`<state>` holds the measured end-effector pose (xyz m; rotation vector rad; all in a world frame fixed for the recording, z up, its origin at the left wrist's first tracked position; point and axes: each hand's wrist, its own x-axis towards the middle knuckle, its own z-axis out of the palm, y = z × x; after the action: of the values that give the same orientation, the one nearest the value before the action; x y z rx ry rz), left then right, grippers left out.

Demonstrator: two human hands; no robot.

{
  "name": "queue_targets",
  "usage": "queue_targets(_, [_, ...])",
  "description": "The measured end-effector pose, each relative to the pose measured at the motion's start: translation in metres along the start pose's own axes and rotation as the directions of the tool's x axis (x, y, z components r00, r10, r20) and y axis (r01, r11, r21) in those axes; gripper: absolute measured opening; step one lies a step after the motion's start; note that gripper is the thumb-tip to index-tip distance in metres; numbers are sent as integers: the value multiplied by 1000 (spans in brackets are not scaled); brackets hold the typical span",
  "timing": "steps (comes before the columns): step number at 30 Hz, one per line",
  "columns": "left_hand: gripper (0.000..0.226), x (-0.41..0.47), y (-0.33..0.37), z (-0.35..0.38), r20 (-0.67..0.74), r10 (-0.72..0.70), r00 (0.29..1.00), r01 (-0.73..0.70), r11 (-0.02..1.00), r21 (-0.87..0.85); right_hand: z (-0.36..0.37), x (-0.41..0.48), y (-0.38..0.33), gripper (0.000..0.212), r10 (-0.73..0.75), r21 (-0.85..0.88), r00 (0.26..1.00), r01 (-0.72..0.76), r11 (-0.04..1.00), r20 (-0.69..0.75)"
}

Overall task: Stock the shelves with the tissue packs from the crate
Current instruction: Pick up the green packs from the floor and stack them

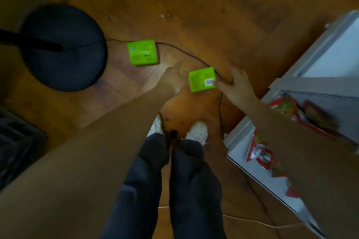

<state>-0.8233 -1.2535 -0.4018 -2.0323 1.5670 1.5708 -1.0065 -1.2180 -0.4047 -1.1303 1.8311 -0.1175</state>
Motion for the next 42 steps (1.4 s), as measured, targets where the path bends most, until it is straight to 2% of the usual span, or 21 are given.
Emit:
queue_targets(4, [52, 86, -57, 69, 85, -81, 993, 78, 996, 44, 60, 70, 63, 62, 32, 52, 999, -32, 998, 3])
queue_targets(7, [53, 135, -81, 103, 149, -68, 987, 63, 997, 37, 92, 114, 96, 81, 63, 80, 997, -66, 995, 41])
queue_targets(9, [58, 157, -86, 117, 187, -46, 981, 54, 998, -35, 110, 139, 114, 97, 119, 130, 991, -125, 984, 53])
queue_targets(12, [68, 177, -84, 131, 224, -48, 973, 104, 964, -245, 132, 166, 123, 114, 183, 188, 979, -197, 962, 87])
queue_targets(14, [71, 181, -82, 139, 231, -56, 971, 148, 903, -403, 137, 171, 114, 111, 260, 313, 959, -284, 907, 115])
queue_targets(17, [75, 174, -83, 142, 190, -126, 974, 210, 817, -537, 141, 171, 122, 100, 375, 414, 919, -391, 822, 122])
queue_targets(19, [74, 160, -85, 133, 187, -160, 969, 240, 789, -566, 136, 152, 119, 99, 381, 457, 918, -388, 801, 110])
queue_targets(23, [56, 112, -65, 94, 167, -110, 980, 183, 832, -524, 111, 104, 75, 109, 386, 485, 911, -407, 774, 148])
queue_targets(25, [51, 80, -49, 66, 120, -90, 989, 141, 831, -538, 96, 85, 44, 97, 363, 525, 923, -372, 765, 124])
queue_targets(27, [61, 50, -36, 33, 51, -74, 996, 90, 837, -540, 77, 63, 5, 71, 325, 561, 941, -319, 764, 93])
queue_targets(29, [57, 19, -24, -2, 8, -34, 999, 33, 825, -564, 55, 34, -43, 46, 270, 623, 962, -239, 744, 47])
queue_targets(31, [53, -17, -12, -37, -35, -7, 999, -15, 808, -589, 37, 9, -83, 46, 207, 644, 978, -162, 747, 6])
queue_targets(36, [56, -109, 19, -117, -143, 7, 990, -92, 792, -604, -16, -65, -178, 43, 120, 557, 987, -44, 830, -102])
queue_targets(40, [45, -175, 63, -173, -288, 55, 956, -228, 757, -612, -72, -127, -240, 72, -101, 432, 973, 184, 883, -207])
queue_targets(42, [43, -215, 85, -193, -369, 107, 923, -329, 714, -618, -100, -164, -262, 78, -212, 345, 948, 286, 894, -235])
